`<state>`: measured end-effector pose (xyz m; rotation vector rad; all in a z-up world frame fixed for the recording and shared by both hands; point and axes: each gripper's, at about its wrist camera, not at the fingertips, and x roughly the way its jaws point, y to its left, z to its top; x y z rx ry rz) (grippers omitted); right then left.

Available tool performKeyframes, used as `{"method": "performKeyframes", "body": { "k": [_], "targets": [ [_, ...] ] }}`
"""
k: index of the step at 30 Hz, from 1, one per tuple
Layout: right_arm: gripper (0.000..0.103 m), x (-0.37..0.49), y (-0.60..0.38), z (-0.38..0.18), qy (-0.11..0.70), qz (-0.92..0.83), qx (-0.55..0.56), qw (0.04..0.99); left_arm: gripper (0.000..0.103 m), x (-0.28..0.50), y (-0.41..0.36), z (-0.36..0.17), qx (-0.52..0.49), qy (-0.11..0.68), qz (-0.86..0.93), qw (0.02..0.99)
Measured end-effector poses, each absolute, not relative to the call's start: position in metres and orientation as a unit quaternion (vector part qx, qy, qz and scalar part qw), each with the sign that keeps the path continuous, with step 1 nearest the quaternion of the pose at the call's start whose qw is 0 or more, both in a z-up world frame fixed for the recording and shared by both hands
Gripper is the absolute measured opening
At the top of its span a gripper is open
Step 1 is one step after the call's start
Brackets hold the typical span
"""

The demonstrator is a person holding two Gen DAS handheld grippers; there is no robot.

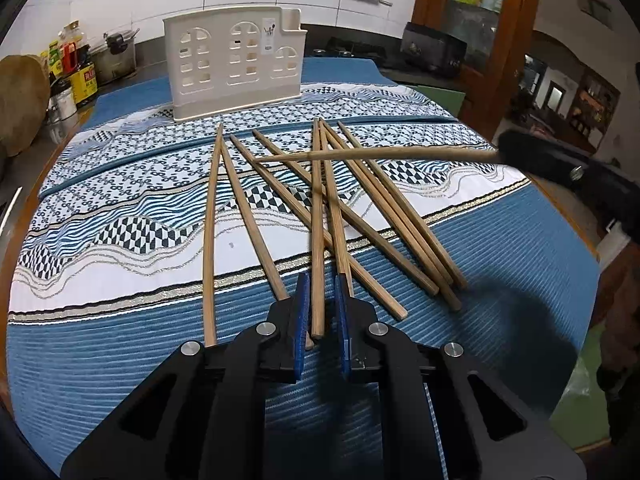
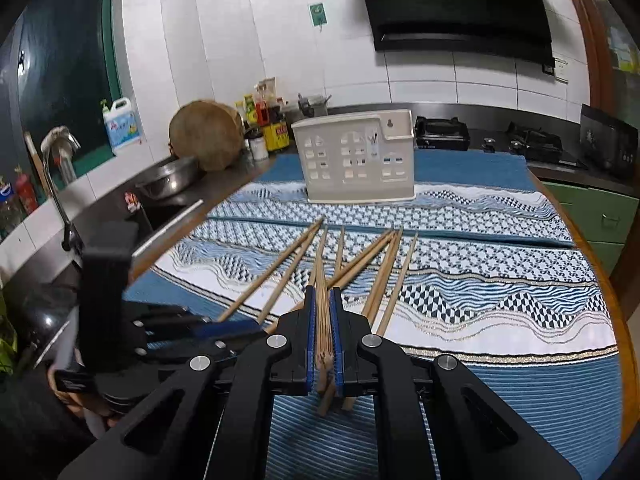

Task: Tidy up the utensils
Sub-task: 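Grasp a wooden chopstick with the right tool while the left tool grasps another, then lift both held chopsticks upright over the white utensil holder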

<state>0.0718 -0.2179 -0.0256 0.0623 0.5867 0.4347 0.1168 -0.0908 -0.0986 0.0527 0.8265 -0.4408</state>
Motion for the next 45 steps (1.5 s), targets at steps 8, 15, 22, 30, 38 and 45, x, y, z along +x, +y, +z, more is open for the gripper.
{"method": "performKeyframes", "body": {
  "k": [8,15,22,30,38,45],
  "targets": [
    [0.007,0.069,-0.218,-0.01,0.27,0.217,0.035,0.937,0.012,0.125,-0.095,-0.104,0.032,0.42,-0.207,0.883],
    [0.007,0.079,-0.233,0.023,0.267,0.225,0.059,0.935,0.006,0.126,-0.093,-0.098,0.032,0.415,-0.199,0.887],
    [0.007,0.101,-0.248,0.073,0.261,0.227,0.059,0.936,0.006,0.123,-0.081,-0.054,0.034,0.37,-0.197,0.907],
    [0.007,0.144,-0.256,0.127,0.26,0.209,0.043,0.942,0.006,0.143,-0.062,0.003,0.021,0.333,-0.196,0.922],
    [0.007,0.21,-0.25,0.174,0.259,0.152,-0.009,0.954,0.006,0.179,-0.057,0.063,0.039,0.301,-0.206,0.931],
    [0.007,0.273,-0.234,0.177,0.267,0.125,-0.034,0.955,0.006,0.21,-0.052,0.087,0.043,0.296,-0.209,0.931]
  ]
}}
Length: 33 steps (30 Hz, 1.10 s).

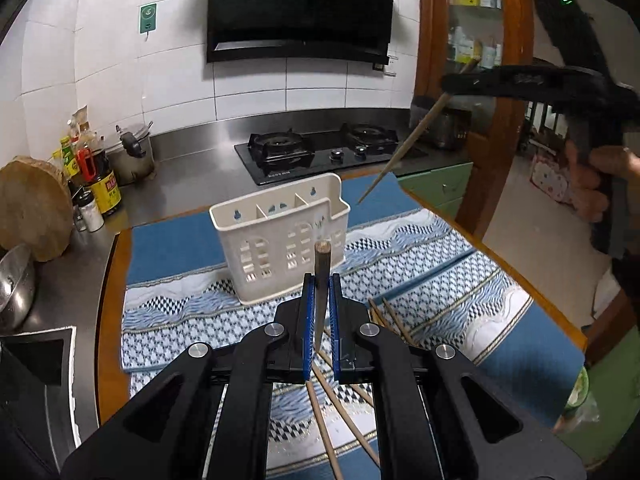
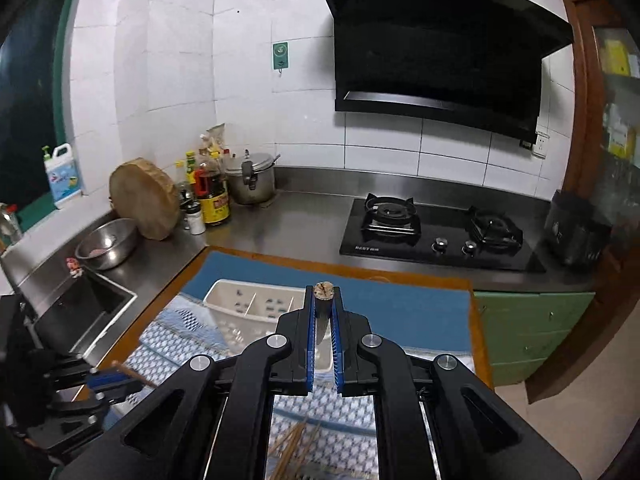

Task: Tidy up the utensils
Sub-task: 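Lift both held chopsticks upright over the white utensil holder, then lower both chopsticks into the holder slots and open both tools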

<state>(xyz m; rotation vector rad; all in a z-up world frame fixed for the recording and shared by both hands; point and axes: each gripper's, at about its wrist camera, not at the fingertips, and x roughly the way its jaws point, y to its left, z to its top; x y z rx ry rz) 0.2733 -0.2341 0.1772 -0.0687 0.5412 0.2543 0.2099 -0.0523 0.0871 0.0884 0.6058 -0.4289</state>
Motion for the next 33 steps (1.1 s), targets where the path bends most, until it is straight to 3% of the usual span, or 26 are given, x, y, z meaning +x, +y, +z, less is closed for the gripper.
{"method": "performKeyframes", "body": {
  "k": [18,28,30,33],
  "targets": [
    [0.007,0.355,-0.189,0.114,0.331,0.127,-0.08,0.932,0.006,0.283,-0.031,0.196,0.017,0.198,-0.184,0.963],
    [0.008,0.355,-0.193,0.107,0.327,0.133,-0.085,0.932,0.006,0.336,-0.03,0.189,0.002,0.19,-0.141,0.972],
    [0.015,0.353,-0.194,0.106,0.325,0.135,-0.083,0.932,0.006,0.347,-0.028,0.174,-0.007,0.208,-0.139,0.968],
    [0.037,0.346,-0.196,0.108,0.315,0.137,-0.085,0.935,0.006,0.358,-0.021,0.157,-0.014,0.229,-0.132,0.964]
  ]
}}
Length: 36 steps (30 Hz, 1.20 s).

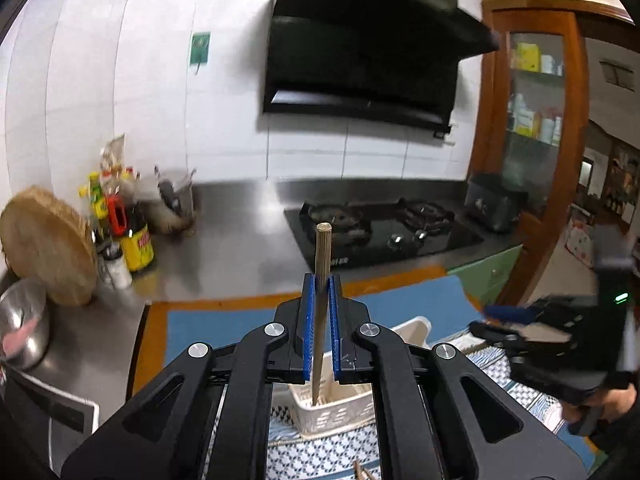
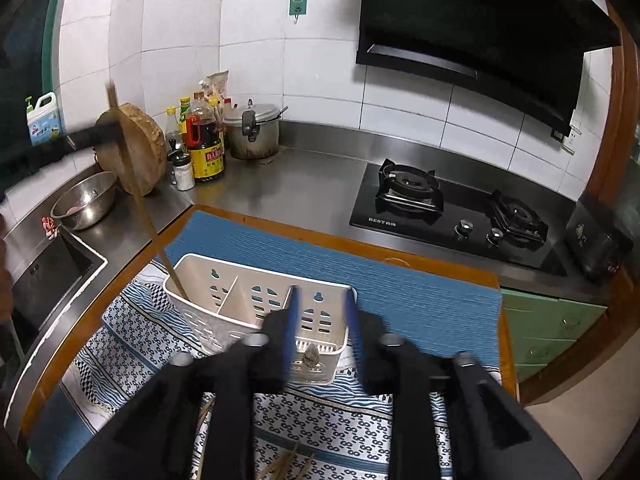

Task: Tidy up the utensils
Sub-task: 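Lower both chopsticks into the holder slots and open both tools, then move both open tools back down to the chopsticks on the mat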

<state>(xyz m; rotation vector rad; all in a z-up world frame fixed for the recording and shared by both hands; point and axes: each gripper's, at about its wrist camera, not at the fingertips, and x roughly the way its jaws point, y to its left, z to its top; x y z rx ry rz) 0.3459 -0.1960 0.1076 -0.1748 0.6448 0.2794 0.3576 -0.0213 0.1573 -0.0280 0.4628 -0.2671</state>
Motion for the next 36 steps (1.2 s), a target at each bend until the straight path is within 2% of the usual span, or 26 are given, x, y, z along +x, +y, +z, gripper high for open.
{"method": "performKeyframes", "body": {
  "k": [2,4,7,8,9,11,15,19,21,26,36],
  "targets": [
    [0.04,0.34,-0.197,0.109,0.31,0.135,-0.091,0.937,0.006,0.361,-0.017,0.146,-0.024,0.244,-0.131,0.961],
    [0.051,0.33,-0.199,0.109,0.305,0.138,-0.089,0.938,0.008,0.36,-0.015,0.14,-0.026,0.247,-0.125,0.961],
    [0.056,0.313,-0.202,0.11,0.297,0.139,-0.089,0.94,0.009,0.355,-0.014,0.135,-0.027,0.252,-0.125,0.959],
    [0.06,0.306,-0.204,0.109,0.295,0.138,-0.087,0.941,0.013,0.352,-0.014,0.134,-0.026,0.252,-0.125,0.959],
    [0.065,0.297,-0.205,0.108,0.292,0.136,-0.087,0.943,0.027,0.349,-0.015,0.134,-0.024,0.253,-0.125,0.959],
    [0.068,0.282,-0.208,0.105,0.29,0.138,-0.087,0.943,0.045,0.336,-0.017,0.132,-0.014,0.245,-0.114,0.963],
    [0.076,0.25,-0.215,0.092,0.288,0.131,-0.094,0.944,0.056,0.305,-0.019,0.125,-0.002,0.244,-0.115,0.963],
    [0.081,0.213,-0.221,0.066,0.298,0.125,-0.099,0.941,0.059,0.273,-0.023,0.112,0.005,0.251,-0.124,0.96],
    [0.082,0.198,-0.224,0.053,0.304,0.12,-0.098,0.94,0.064,0.254,-0.026,0.101,0.005,0.256,-0.139,0.957],
    [0.083,0.165,-0.229,0.022,0.32,0.107,-0.097,0.936,0.067,0.209,-0.037,0.069,0.004,0.269,-0.167,0.949],
    [0.085,0.102,-0.232,-0.02,0.327,0.088,-0.085,0.937,0.067,0.137,-0.064,-0.007,-0.005,0.317,-0.214,0.924]
  ]
}}
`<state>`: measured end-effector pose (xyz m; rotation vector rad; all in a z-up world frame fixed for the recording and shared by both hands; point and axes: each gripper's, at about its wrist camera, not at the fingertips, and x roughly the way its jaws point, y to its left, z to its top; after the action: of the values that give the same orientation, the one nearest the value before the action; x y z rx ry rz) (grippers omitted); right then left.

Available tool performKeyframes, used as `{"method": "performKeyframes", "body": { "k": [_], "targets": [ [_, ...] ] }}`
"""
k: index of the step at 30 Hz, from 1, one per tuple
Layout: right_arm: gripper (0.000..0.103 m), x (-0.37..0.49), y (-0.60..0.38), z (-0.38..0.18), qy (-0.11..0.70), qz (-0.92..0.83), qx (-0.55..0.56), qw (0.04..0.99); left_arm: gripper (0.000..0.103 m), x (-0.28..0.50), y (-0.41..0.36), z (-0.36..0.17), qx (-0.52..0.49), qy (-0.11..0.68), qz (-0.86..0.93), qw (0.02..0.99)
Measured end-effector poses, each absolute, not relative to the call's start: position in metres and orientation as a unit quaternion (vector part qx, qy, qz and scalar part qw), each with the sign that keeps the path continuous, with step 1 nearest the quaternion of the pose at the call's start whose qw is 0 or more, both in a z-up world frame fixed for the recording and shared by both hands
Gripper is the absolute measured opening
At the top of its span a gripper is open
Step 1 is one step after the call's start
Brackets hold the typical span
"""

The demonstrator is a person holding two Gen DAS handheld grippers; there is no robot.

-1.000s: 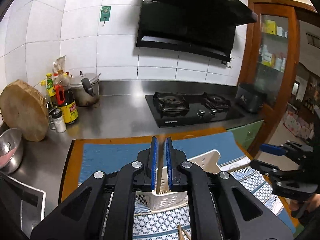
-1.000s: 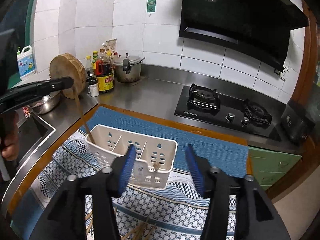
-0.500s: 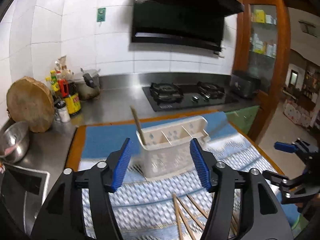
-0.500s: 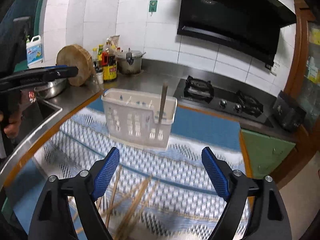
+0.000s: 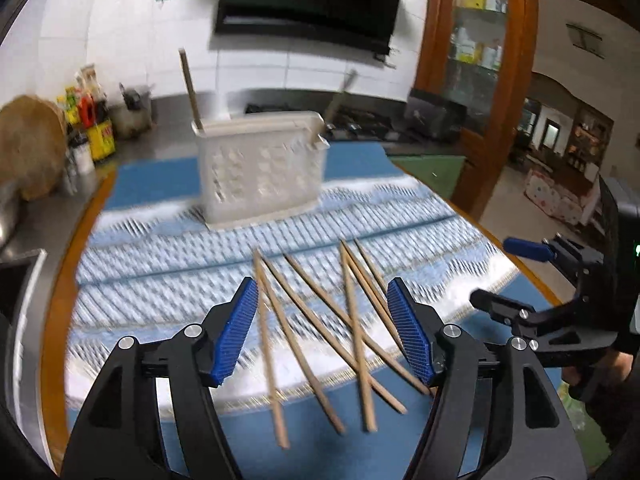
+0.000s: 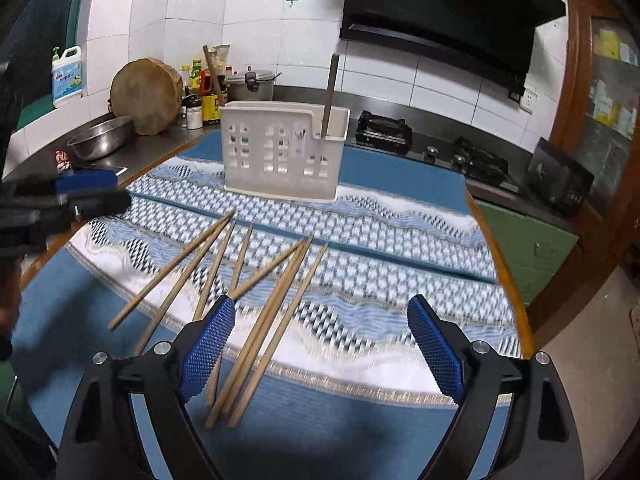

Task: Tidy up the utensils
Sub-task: 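Move both open tools back down to the chopsticks on the mat, then grasp a chopstick with the left tool while the right tool grasps another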

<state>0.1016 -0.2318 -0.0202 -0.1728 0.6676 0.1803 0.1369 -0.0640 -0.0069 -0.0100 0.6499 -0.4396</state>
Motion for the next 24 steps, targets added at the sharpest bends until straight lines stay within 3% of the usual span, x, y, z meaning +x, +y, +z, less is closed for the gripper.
{"method": "performKeyframes", "body": {
  "k": [7,9,15,22,24],
  "targets": [
    [0.085,0.078,-0.229,-0.039,0.33,0.074,-0.077,0.938,0.065,0.119,-0.092,-0.056,0.025,0.366,-0.24,0.899],
    [0.085,0.074,-0.232,-0.045,0.337,0.077,-0.06,0.936,0.051,0.12,-0.1,-0.07,0.041,0.385,-0.243,0.889],
    [0.085,0.07,-0.235,-0.057,0.351,0.075,-0.039,0.932,0.03,0.123,-0.105,-0.09,0.051,0.408,-0.241,0.879],
    [0.085,0.068,-0.237,-0.068,0.364,0.077,-0.024,0.928,0.023,0.126,-0.109,-0.098,0.051,0.418,-0.241,0.874],
    [0.085,0.067,-0.236,-0.071,0.368,0.078,-0.022,0.926,0.015,0.127,-0.111,-0.098,0.051,0.418,-0.243,0.874]
  ]
}}
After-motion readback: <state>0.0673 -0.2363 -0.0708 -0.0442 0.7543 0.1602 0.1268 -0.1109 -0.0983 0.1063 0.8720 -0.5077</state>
